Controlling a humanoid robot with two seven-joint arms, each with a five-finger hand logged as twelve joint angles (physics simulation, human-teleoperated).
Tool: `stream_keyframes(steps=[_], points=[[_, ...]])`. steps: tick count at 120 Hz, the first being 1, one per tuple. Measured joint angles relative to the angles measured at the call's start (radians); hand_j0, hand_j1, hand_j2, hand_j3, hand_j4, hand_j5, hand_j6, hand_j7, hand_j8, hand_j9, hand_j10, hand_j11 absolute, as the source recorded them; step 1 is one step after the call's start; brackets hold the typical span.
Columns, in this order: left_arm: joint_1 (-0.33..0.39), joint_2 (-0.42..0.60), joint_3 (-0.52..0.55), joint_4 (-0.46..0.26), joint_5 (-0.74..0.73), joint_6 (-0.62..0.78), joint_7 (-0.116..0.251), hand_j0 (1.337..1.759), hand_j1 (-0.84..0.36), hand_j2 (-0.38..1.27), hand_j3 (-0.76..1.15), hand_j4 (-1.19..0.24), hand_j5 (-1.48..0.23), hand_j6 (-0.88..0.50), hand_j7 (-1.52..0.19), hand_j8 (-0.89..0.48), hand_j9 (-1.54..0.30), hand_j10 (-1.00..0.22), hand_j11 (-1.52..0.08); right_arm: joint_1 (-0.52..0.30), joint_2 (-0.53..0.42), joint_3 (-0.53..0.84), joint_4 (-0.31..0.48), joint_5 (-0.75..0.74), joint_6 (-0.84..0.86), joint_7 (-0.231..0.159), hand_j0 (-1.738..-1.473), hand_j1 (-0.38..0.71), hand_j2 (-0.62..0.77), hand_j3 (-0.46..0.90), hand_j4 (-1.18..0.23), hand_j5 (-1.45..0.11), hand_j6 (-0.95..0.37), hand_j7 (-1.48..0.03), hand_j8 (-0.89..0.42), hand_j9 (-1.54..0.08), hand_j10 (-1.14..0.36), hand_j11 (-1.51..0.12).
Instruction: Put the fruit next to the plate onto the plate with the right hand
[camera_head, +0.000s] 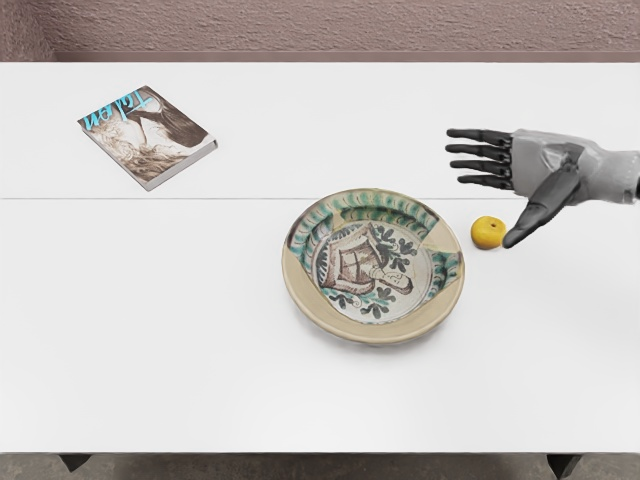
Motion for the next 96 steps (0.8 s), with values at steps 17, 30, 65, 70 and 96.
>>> stream_keyframes(steps=[17,30,65,70,96], points=[[0.000,0.000,0.000,0.000,0.000,0.000,0.000,1.658,0.34,0.00,0.00,0.00,-0.01,0.00,-0.01,0.00,-0.01,0.00,-0.01,0.023,-0.058,0.001,0.140,-0.169,-0.167,-0.045,-1.658,-0.35,0.00,0.00,0.00,0.00,0.00,0.00,0.00,0.00,0.00,0.00],[0.000,0.000,0.000,0.000,0.000,0.000,0.000,1.658,0.34,0.00,0.00,0.00,-0.01,0.00,-0.01,0.00,-0.01,0.00,-0.01,0.070,-0.062,0.001,0.196,-0.276,-0.323,-0.193,-1.658,-0.35,0.00,0.00,0.00,0.00,0.00,0.00,0.00,0.00,0.00,0.00],[0.000,0.000,0.000,0.000,0.000,0.000,0.000,1.658,0.34,0.00,0.00,0.00,-0.01,0.00,-0.01,0.00,-0.01,0.00,-0.01,0.089,0.068,-0.102,0.293,-0.705,-0.717,-0.329,-1.658,-0.35,0.00,0.00,0.00,0.00,0.00,0.00,0.00,0.00,0.00,0.00],[0.000,0.000,0.000,0.000,0.000,0.000,0.000,1.658,0.34,0.00,0.00,0.00,-0.01,0.00,-0.01,0.00,-0.01,0.00,-0.01,0.080,0.089,-0.118,0.296,-0.762,-0.755,-0.331,-1.658,-0.35,0.00,0.00,0.00,0.00,0.00,0.00,0.00,0.00,0.00,0.00],[0.000,0.000,0.000,0.000,0.000,0.000,0.000,1.658,0.34,0.00,0.00,0.00,-0.01,0.00,-0.01,0.00,-0.01,0.00,-0.01,0.075,0.144,-0.238,0.285,-0.889,-0.835,-0.337,-1.658,-0.35,0.00,0.00,0.00,0.00,-0.01,0.00,0.00,0.00,0.00,0.00]])
